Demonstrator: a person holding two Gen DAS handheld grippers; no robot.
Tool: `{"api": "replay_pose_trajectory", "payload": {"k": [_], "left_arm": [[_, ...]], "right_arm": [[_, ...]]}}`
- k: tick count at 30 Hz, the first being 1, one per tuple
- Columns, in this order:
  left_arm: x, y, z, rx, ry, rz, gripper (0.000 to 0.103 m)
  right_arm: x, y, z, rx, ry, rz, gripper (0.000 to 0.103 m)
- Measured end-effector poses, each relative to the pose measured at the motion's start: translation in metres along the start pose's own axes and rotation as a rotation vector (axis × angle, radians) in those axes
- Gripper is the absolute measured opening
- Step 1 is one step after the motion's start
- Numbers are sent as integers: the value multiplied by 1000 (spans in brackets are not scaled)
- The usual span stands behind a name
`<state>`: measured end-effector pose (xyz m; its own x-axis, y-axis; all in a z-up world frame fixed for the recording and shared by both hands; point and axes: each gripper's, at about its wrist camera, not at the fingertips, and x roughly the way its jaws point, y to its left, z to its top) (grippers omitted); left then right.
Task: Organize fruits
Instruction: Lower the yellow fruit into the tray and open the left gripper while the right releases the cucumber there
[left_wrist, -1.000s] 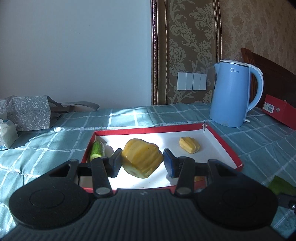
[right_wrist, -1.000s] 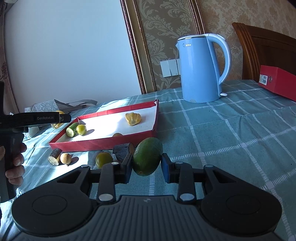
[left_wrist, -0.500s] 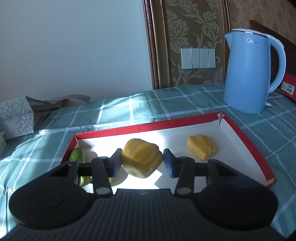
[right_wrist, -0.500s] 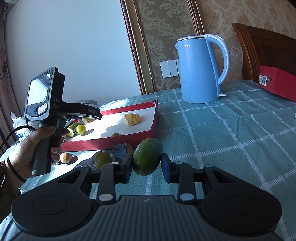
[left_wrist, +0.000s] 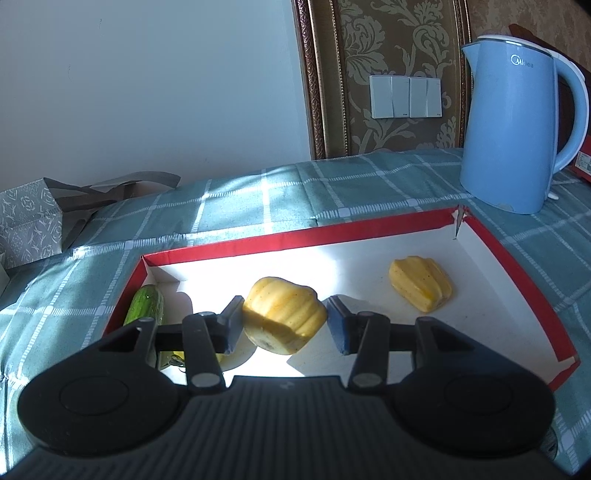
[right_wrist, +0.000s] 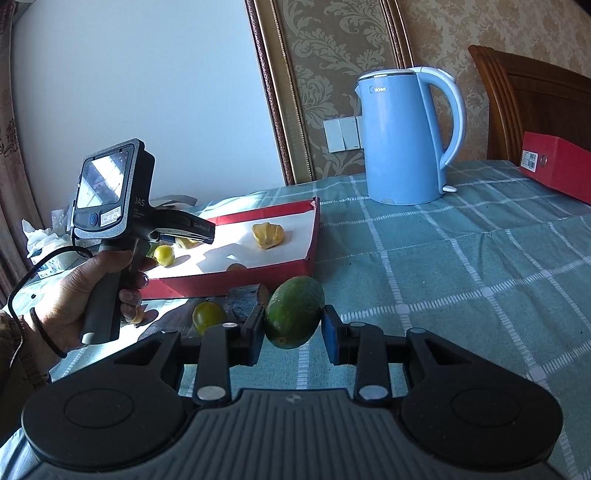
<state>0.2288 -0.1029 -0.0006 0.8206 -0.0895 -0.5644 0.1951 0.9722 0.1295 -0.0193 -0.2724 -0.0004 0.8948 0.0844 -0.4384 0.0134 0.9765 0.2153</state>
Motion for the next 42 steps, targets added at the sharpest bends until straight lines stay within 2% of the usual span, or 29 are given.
{"api": "replay_pose_trajectory", "payload": {"k": [3,5,6,7,8,14,19,20,22,27,30,37,42], "left_arm": [[1,2,-1,-5,4,5,48],[0,3,-1,-9,-7,9,61],[-1,4,-1,-11,-16,12,71],[-3,5,0,-11,-30,21,77],[-5,5,1,-7,-37,28,78],[-23,11,4,8,-66,53,79],[-59,40,-6,-41,-77,76,82],[-67,47,-11,-56,-82,94,82],[-85,64,-22,-94,-94,123,91],[-117,100,-53,-203,-153,221,94],[-122,119,-68,-257,-172,268,94],[-114,157,-82,-392,-129,234,94],[-113,154,-83,-370,-122,227,94]], "right_arm": [[2,2,0,-3,6,0,32],[3,3,1,-5,7,0,31],[3,3,1,-6,8,0,31],[3,4,2,-7,8,1,31],[4,4,2,-8,8,0,31],[9,9,6,-21,6,6,32],[21,13,21,-46,-6,27,32],[26,13,25,-49,-7,38,32],[36,15,36,-52,-12,60,32],[76,18,64,-30,9,115,32],[110,19,77,-13,39,84,32],[170,17,83,1,99,15,32],[193,17,83,-12,115,-40,33]]}}
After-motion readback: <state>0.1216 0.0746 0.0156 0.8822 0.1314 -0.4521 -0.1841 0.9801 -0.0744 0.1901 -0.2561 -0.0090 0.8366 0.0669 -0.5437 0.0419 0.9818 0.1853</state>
